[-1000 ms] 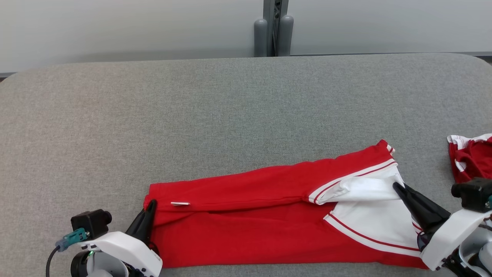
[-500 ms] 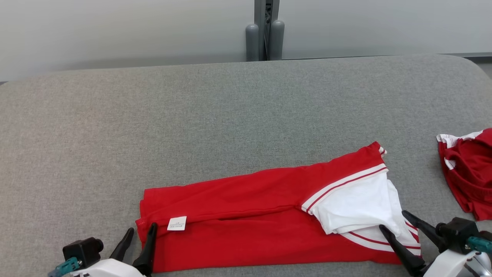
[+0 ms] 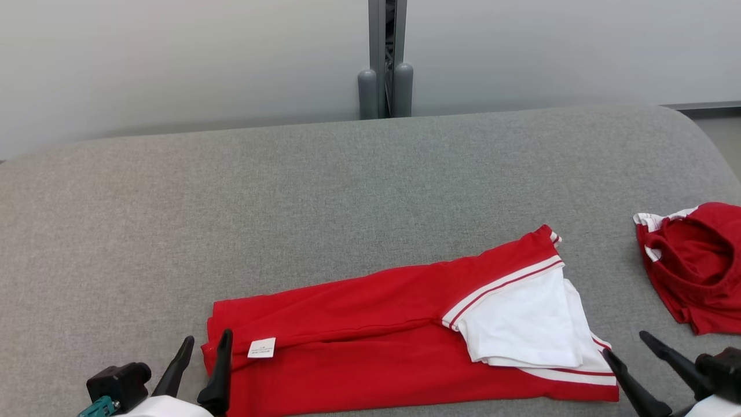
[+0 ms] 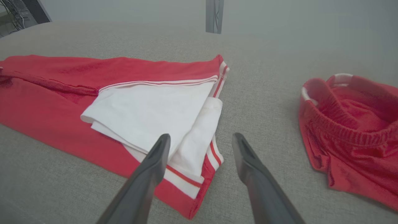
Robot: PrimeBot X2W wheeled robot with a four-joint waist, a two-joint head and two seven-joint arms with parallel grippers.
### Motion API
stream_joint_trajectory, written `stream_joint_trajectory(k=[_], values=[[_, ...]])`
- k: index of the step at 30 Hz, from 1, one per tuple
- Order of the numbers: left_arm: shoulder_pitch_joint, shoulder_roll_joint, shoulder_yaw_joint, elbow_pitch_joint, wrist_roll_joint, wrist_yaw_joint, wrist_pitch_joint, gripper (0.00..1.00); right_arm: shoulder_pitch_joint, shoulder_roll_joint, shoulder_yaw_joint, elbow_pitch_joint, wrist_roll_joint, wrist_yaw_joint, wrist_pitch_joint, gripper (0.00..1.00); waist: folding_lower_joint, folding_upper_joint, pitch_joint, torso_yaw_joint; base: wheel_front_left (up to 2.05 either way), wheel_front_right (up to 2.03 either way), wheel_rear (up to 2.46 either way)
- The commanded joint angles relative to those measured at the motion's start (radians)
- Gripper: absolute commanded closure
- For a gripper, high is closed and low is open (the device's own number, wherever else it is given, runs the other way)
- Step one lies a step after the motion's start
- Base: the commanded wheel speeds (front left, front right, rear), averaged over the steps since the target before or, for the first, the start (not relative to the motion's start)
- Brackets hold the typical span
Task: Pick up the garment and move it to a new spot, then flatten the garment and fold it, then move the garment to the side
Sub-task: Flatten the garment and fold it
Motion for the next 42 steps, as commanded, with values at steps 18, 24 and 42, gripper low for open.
stream_joint_trajectory(k=[18, 24, 42], values=[[-0.013, -0.002, 0.027, -0.17, 0.084, 0.068, -0.004, 0.0, -0.056, 0.19, -0.305, 0.04, -0.022, 0.0, 0.255, 0.0, 0.0, 0.0, -0.059, 0.06, 0.0, 0.0, 0.0], [0.006, 0.005, 0.031, -0.185, 0.087, 0.084, -0.001, 0.0, -0.137, 0.251, -0.342, 0.172, -0.033, 0.0, 0.338, 0.0, 0.0, 0.0, -0.054, 0.105, 0.0, 0.0, 0.0], [0.003, -0.01, 0.032, -0.182, 0.093, 0.074, -0.001, 0.0, -0.292, 0.331, -0.341, 0.504, 0.001, 0.0, 0.481, 0.0, 0.0, 0.0, -0.027, 0.199, 0.0, 0.0, 0.0]])
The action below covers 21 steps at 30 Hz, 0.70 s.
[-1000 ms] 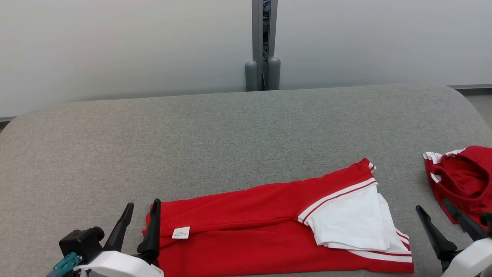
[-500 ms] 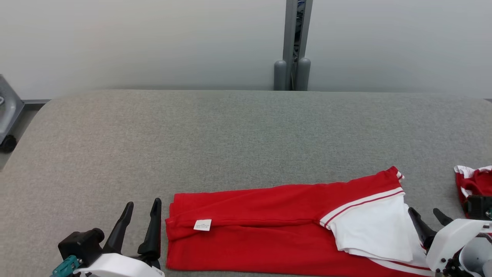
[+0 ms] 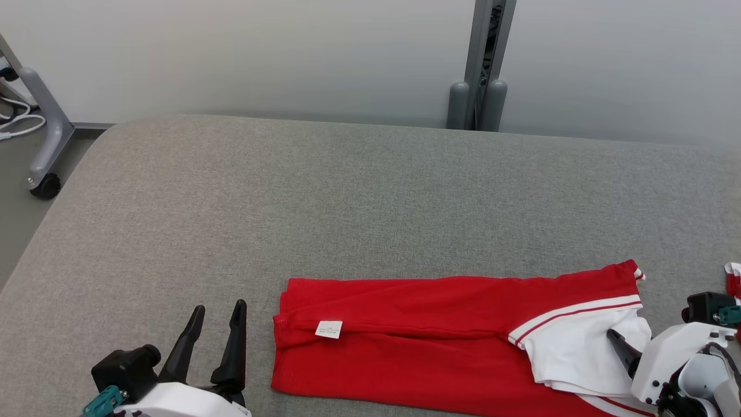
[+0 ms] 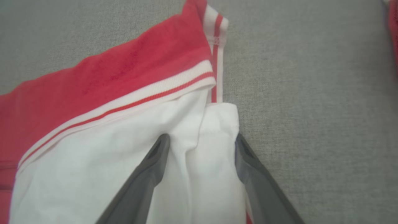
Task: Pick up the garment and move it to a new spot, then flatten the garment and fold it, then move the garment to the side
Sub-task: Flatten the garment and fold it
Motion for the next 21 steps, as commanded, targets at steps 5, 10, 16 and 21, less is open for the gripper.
stream_joint_trajectory(k=[5, 10, 16, 21], values=[[0.002, -0.001, 0.006, 0.005, 0.008, -0.005, -0.004, 0.0, -0.015, 0.007, 0.047, 0.045, 0.027, 0.0, 0.044, 0.0, 0.0, 0.0, 0.003, 0.007, 0.0, 0.0, 0.0], [-0.001, -0.002, 0.007, 0.006, 0.008, -0.006, -0.004, 0.0, -0.026, 0.016, 0.11, 0.053, 0.044, 0.001, 0.067, 0.57, 0.0, 0.0, 0.002, 0.008, 0.0, 0.0, 0.0], [0.001, 0.002, 0.008, 0.007, 0.01, -0.004, -0.004, 0.0, -0.046, -0.02, 0.175, 0.056, 0.033, 0.001, 0.045, 1.0, 0.0, 0.0, -0.003, 0.002, 0.0, 0.0, 0.0], [0.004, -0.001, 0.008, 0.002, 0.011, -0.004, -0.005, 0.0, -0.078, -0.045, 0.195, 0.05, 0.055, 0.0, 0.03, 1.0, 0.0, 0.0, -0.008, -0.018, 0.0, 0.0, 0.0]])
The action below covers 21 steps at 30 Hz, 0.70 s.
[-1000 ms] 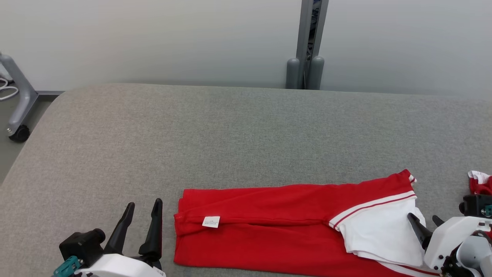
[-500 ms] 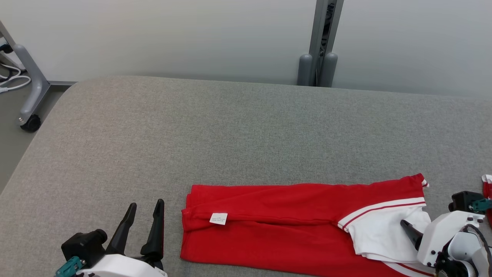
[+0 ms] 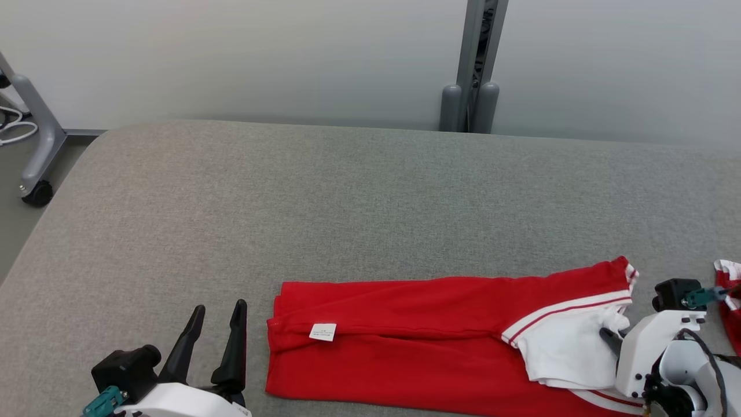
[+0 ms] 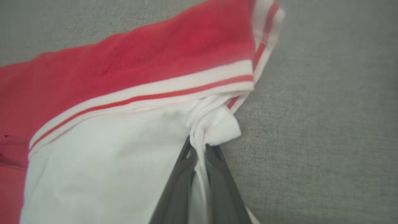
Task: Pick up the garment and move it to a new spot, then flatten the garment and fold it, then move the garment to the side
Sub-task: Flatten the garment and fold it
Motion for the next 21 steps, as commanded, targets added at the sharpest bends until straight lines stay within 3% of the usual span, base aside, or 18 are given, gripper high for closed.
stream_joint_trajectory(k=[1, 11, 17, 21], values=[[0.003, 0.002, 0.006, -0.004, 0.006, 0.0, -0.005, 0.0, -0.009, -0.02, -0.001, -0.003, 0.012, 0.0, -0.009, 1.0, 0.0, 0.0, -0.002, -0.011, 0.0, 0.0, 0.0], [0.012, -0.003, 0.012, -0.013, 0.016, 0.007, -0.006, 0.0, -0.03, -0.124, -0.021, -0.097, 0.089, 0.0, 0.017, 1.0, 0.0, 0.0, -0.016, -0.096, 0.0, 0.0, 0.0], [0.016, -0.003, 0.021, -0.019, 0.02, 0.01, -0.006, 0.0, -0.017, -0.211, -0.083, -0.16, 0.116, 0.0, 0.072, 1.0, 0.0, 0.0, -0.017, -0.149, 0.0, 0.0, 0.0], [0.012, -0.008, 0.024, -0.019, 0.024, 0.007, -0.006, 0.0, -0.001, -0.235, -0.126, -0.207, 0.125, 0.0, 0.118, 1.0, 0.0, 0.0, -0.01, -0.173, 0.0, 0.0, 0.0]])
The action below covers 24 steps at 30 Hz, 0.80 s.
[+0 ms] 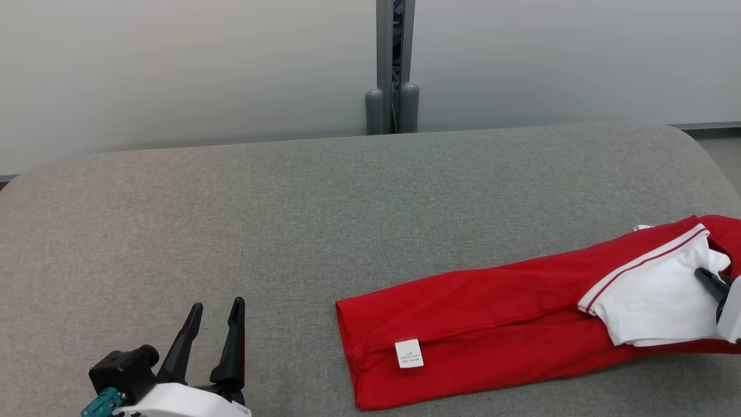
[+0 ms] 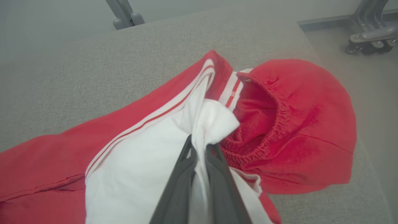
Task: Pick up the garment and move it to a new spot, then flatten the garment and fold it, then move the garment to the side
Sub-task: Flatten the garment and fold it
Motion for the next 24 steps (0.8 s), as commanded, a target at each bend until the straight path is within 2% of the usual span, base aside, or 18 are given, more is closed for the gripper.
stream_joint_trajectory(k=[1, 8, 14, 24], values=[[0.001, 0.0, 0.006, 0.0, 0.006, -0.002, -0.005, 0.0, 0.013, -0.001, -0.014, -0.022, 0.01, 0.0, 0.016, 1.0, 0.0, 0.0, 0.007, -0.013, 0.0, 0.0, 0.0], [-0.007, -0.007, 0.008, 0.009, 0.012, -0.01, -0.005, 0.0, 0.042, 0.044, -0.055, -0.131, 0.045, 0.0, 0.084, 1.0, 0.0, 0.0, 0.015, -0.03, 0.0, 0.0, 0.0], [-0.016, -0.016, 0.005, 0.019, 0.018, -0.018, -0.005, 0.0, 0.097, 0.101, -0.062, -0.326, 0.057, 0.0, 0.174, 1.0, 0.0, 0.0, 0.013, -0.027, 0.0, 0.0, 0.0], [-0.021, -0.026, 0.001, 0.027, 0.022, -0.028, -0.006, 0.0, 0.145, 0.207, -0.008, -0.553, 0.001, 0.0, 0.28, 1.0, 0.0, 0.0, 0.004, 0.002, 0.0, 0.0, 0.0]])
